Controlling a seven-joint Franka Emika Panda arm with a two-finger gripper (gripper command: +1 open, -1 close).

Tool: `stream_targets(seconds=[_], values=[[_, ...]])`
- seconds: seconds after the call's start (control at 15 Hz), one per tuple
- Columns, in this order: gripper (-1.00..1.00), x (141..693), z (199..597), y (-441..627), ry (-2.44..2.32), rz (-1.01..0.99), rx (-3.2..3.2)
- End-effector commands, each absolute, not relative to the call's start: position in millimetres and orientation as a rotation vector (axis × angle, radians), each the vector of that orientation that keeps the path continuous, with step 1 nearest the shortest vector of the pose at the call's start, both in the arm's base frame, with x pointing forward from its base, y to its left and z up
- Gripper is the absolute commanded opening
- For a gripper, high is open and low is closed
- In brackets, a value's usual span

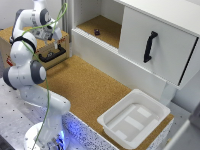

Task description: Turn off the blue light lamp

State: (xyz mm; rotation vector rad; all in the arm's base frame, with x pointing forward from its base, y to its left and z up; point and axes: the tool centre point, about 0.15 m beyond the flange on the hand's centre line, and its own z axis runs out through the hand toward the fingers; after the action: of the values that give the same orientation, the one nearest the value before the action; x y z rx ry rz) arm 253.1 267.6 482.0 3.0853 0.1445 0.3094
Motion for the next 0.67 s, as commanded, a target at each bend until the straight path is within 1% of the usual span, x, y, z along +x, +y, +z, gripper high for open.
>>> stream_targets(seconds=[0.0,0.2,0.6], values=[[1.00,280,470,291,0.152,0.375,3.147],[1.00,297,464,309,0.254,0.376,3.159],[1.00,295,421,316,0.200,0.320,3.250]])
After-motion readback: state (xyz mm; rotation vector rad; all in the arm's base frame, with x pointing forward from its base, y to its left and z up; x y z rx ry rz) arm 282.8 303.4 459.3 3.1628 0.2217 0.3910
